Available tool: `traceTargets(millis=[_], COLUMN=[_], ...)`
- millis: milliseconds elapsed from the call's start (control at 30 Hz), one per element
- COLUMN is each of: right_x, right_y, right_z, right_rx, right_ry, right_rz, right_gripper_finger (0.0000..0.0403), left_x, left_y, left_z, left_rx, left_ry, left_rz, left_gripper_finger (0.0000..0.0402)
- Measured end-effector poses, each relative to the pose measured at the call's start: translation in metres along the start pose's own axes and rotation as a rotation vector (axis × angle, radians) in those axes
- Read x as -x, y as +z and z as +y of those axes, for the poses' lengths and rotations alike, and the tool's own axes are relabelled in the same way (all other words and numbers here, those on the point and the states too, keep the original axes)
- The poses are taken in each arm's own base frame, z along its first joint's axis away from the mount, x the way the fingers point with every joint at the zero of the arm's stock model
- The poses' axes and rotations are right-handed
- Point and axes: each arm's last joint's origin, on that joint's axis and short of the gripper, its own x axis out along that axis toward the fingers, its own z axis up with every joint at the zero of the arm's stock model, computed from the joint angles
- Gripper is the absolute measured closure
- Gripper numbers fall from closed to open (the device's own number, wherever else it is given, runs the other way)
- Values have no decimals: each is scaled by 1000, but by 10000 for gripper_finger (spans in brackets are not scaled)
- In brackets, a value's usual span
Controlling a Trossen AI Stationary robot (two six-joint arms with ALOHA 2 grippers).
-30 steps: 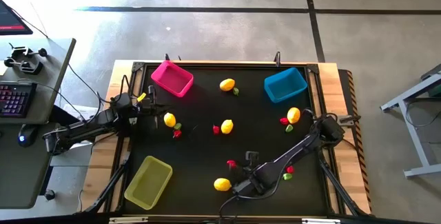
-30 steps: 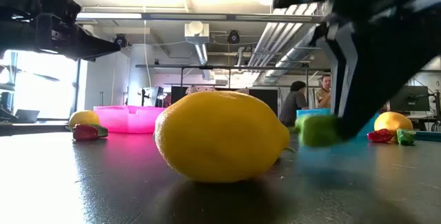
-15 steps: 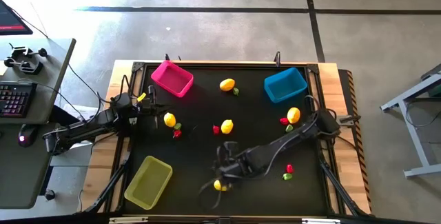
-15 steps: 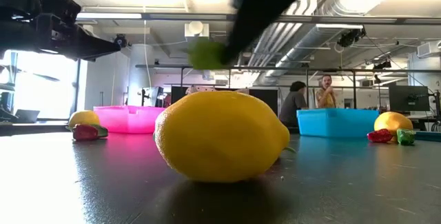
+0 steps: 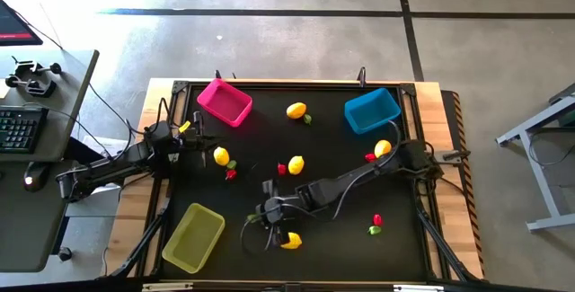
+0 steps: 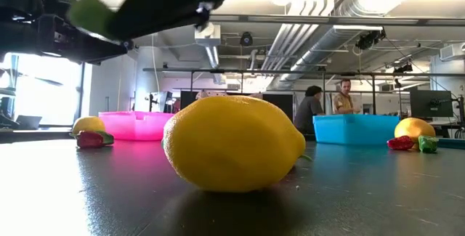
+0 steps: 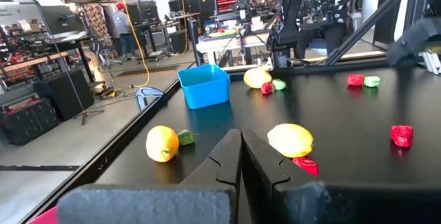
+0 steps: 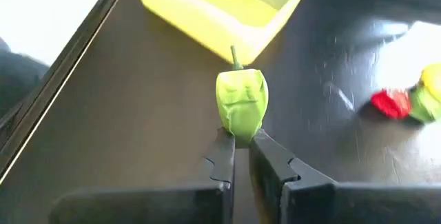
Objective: Sort produce into baskets
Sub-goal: Put the green bell pepper into the yellow bin
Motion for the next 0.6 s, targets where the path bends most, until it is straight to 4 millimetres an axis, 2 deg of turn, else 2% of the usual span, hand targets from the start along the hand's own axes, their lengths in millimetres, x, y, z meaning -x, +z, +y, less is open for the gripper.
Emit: traceTargets(millis=[467,600], right_x=[-35,-47], right_y=[8,13], right_z=[-15,-17], right_rx=[29,18], right_ry=[94,93], right_rz=[-290,-323], right_gripper_finger=[389,390], left_x=[0,0], left_y=[0,0], left_z=[0,0], left_rx=[0,0], left_ry=[0,0], left_rz=[2,2], left_gripper_finger=[401,401])
